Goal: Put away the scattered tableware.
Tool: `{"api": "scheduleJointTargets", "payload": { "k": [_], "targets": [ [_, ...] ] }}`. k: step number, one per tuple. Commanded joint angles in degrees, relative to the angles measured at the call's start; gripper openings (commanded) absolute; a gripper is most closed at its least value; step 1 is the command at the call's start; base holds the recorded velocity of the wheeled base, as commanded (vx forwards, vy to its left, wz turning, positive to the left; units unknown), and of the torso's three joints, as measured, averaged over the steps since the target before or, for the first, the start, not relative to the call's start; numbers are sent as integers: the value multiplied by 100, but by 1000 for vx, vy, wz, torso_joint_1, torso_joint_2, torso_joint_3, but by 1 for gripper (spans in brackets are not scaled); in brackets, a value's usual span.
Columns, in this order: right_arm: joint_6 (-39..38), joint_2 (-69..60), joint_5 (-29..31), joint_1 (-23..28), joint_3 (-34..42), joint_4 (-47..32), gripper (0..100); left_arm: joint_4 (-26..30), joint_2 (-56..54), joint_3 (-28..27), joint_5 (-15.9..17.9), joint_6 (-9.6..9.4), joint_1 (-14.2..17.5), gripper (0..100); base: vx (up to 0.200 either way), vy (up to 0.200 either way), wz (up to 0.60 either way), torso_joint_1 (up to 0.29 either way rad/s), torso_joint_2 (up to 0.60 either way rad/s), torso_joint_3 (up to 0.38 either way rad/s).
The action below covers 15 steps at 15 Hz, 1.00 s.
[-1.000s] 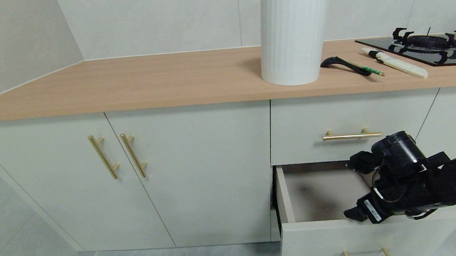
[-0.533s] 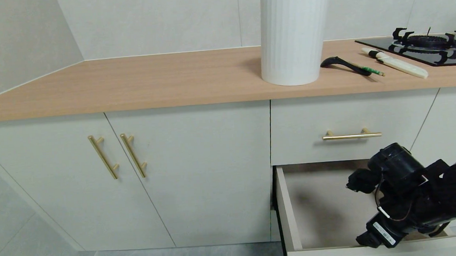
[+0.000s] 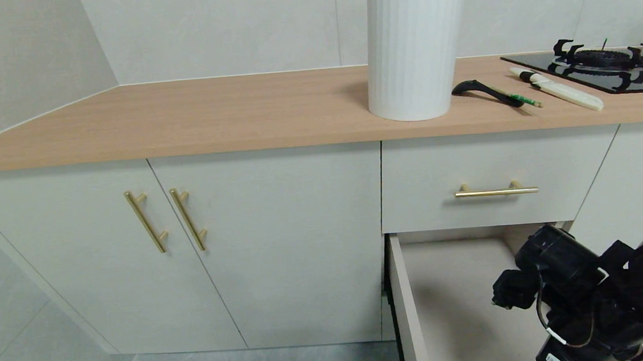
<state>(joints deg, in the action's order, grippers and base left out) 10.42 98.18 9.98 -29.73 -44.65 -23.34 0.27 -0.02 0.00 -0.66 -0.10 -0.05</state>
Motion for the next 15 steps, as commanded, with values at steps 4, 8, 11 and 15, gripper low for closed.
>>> {"api": "scheduleJointTargets", "payload": {
  "k": [4, 8, 11, 15],
  "targets": [
    [4, -1, 56, -208, 9, -109, 100, 0, 2, 0, -4, 1, -4, 100, 0, 0, 0, 0, 0, 0],
    [-128, -98, 39, 47, -369, -56, 100, 0, 2, 0, -4, 1, -4, 100, 0, 0, 0, 0, 0, 0],
    [-1280, -379, -67, 398, -1124, -47, 100, 0, 2, 0, -4, 1, -4, 100, 0, 0, 0, 0, 0, 0],
    [-1649, -730, -286, 873, -1379, 506, 100, 0, 2, 0, -4, 1, 5, 100, 0, 0, 0, 0, 0, 0]
  ]
}}
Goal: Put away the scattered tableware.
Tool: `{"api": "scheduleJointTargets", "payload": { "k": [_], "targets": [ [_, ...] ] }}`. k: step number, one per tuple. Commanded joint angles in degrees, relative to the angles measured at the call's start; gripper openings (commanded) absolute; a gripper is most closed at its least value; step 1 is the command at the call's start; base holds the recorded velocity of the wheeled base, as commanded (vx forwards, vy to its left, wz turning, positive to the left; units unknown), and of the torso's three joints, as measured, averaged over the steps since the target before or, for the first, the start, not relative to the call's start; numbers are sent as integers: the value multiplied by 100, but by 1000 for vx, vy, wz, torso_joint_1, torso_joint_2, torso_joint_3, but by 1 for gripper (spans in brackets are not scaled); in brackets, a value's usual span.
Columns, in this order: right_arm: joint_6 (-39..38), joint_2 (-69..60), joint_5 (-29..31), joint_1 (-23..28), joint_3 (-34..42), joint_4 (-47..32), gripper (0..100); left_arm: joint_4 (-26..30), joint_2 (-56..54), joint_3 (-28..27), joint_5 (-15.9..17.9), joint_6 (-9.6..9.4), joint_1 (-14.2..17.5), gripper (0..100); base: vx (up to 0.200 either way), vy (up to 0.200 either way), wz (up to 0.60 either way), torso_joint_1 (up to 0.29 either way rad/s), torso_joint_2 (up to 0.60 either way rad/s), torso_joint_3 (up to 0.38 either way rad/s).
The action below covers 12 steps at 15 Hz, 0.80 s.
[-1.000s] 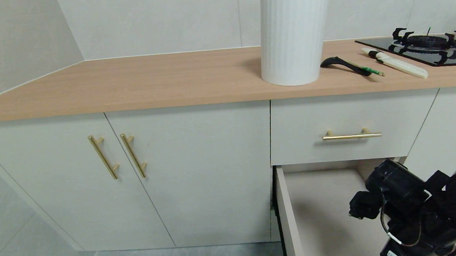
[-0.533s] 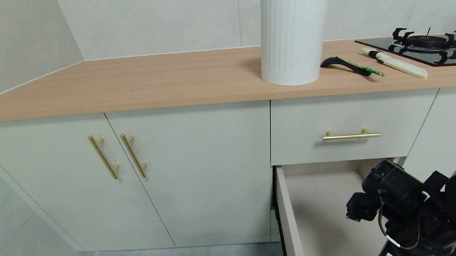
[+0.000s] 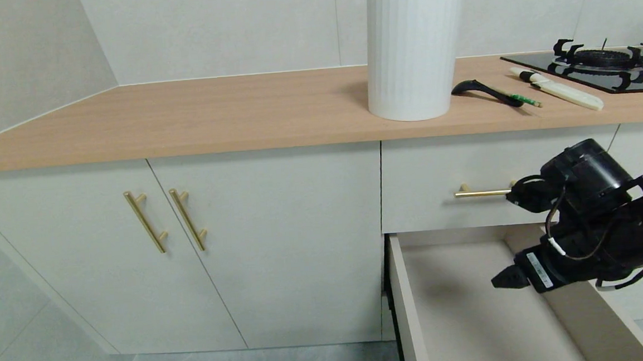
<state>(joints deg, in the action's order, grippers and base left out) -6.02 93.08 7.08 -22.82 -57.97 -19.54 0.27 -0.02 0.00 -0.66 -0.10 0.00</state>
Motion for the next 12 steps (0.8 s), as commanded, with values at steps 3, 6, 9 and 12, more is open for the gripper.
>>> {"api": "scheduleJointTargets", "payload": {
  "k": [3, 6, 9, 12],
  "targets": [
    [5, -431, -14, 348, -4, 495, 100, 0, 2, 0, -4, 1, 0, 100, 0, 0, 0, 0, 0, 0],
    [31, -545, -14, 348, 40, 504, 100, 0, 2, 0, -4, 1, -9, 100, 0, 0, 0, 0, 0, 0],
    [49, -580, 12, 348, 207, 864, 100, 0, 2, 0, -4, 1, 0, 100, 0, 0, 0, 6, -24, -9],
    [49, -589, 21, 348, 260, 987, 100, 0, 2, 0, -4, 1, 0, 100, 0, 0, 0, 66, -232, -243]
  ]
}}
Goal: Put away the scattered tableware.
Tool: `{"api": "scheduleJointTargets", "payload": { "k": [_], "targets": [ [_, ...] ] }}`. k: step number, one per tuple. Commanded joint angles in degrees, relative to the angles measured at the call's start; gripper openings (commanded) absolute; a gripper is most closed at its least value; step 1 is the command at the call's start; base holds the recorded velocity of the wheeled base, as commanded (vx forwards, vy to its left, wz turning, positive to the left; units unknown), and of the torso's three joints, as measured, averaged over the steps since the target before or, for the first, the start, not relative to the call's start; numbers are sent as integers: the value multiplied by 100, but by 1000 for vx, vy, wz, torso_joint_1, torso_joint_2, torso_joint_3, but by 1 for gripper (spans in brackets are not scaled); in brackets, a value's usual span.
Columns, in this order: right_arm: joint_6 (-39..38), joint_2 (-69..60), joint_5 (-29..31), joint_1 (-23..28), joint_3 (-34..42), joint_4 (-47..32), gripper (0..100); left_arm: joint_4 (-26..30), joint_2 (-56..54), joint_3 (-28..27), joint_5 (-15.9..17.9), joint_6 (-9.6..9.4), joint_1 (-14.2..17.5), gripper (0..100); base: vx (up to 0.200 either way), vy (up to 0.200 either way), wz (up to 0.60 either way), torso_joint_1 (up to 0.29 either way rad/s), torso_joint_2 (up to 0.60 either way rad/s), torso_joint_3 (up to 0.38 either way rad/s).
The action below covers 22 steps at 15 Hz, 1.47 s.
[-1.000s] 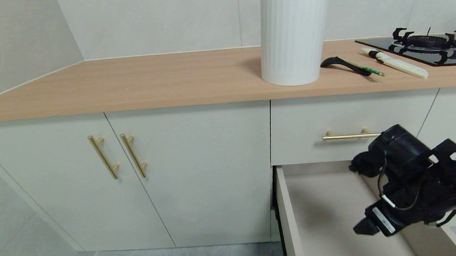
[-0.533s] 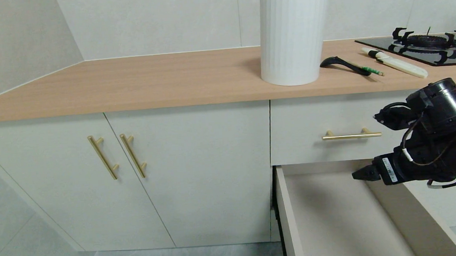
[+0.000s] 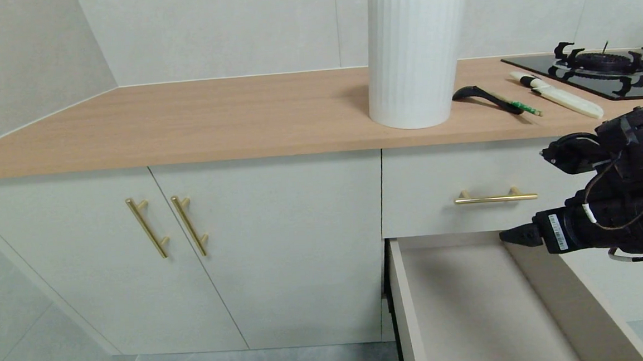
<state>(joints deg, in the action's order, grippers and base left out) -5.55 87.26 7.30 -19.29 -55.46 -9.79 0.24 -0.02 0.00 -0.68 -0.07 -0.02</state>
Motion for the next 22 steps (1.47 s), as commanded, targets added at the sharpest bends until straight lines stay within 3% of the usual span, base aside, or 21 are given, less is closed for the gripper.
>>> {"api": "scheduleJointTargets", "payload": {
  "k": [1, 10, 14, 16, 22],
  "targets": [
    [1, -7, -1, -5, 8, 12, 100, 2, 2, 0, -2, -1, 2, 100, 0, 0, 0, 119, -310, -315],
    [1, -34, -1, 13, -9, 38, 100, 2, 2, 0, -2, -1, 2, 100, 0, 0, 0, 156, -496, -307],
    [36, -25, -1, 13, -44, 750, 100, 2, 2, 0, -2, -1, 2, 100, 0, 0, 0, 123, -307, -184],
    [256, 81, -10, 56, -343, 1128, 100, 2, 2, 0, -2, -1, -6, 100, 0, 0, 0, 21, -30, -21],
    [203, 1144, 254, 426, -1328, 1172, 100, 2, 2, 0, -2, -1, 2, 100, 0, 0, 0, 0, 0, 0]
  ]
}}
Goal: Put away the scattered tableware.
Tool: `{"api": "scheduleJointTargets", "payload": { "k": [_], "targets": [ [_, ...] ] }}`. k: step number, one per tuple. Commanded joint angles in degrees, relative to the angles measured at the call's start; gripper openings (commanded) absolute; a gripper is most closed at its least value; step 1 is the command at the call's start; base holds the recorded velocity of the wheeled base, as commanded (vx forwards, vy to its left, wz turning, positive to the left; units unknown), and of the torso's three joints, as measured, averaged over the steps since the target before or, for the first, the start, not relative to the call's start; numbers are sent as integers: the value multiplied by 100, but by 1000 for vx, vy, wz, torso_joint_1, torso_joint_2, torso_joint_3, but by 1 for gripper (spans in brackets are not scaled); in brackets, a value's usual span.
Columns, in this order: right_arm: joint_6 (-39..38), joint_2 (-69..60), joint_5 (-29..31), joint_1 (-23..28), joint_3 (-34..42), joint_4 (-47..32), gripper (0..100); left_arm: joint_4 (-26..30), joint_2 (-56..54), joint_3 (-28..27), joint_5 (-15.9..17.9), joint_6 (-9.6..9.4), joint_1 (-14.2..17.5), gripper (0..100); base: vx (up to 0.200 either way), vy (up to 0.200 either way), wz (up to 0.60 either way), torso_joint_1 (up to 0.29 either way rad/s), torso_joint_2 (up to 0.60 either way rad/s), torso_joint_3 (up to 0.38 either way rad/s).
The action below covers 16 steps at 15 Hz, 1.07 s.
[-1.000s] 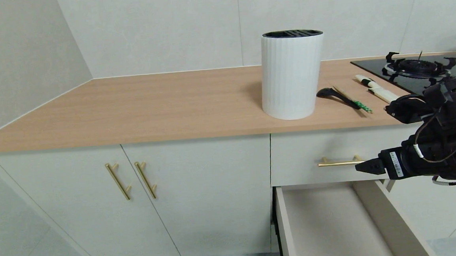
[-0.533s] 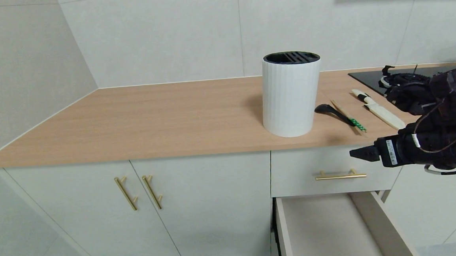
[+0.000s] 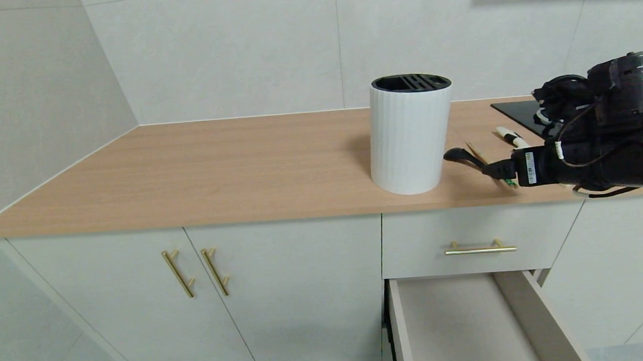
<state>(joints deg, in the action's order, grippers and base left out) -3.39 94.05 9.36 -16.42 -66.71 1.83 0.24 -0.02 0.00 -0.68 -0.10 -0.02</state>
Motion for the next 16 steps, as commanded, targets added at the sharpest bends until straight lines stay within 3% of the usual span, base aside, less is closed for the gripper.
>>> {"api": "scheduleJointTargets", "payload": {
  "k": [1, 4, 15, 16],
  "targets": [
    [-13, 623, 57, 280, -255, 54, 100, 2, 2, 0, -2, 1, 2, 100, 0, 0, 0, 0, 0, 0],
    [5, 878, 83, 482, -281, 459, 100, 2, 2, 0, -2, 1, 2, 100, 0, 0, 0, 0, 0, 0],
    [14, 1318, 198, 561, -369, 485, 100, 2, 2, 0, -2, 1, 2, 100, 0, 0, 0, 0, 0, 0],
    [14, 1344, 198, 561, -378, 494, 0, 2, 2, 0, -2, 1, 2, 100, 0, 0, 0, 0, 0, 0]
  ]
}}
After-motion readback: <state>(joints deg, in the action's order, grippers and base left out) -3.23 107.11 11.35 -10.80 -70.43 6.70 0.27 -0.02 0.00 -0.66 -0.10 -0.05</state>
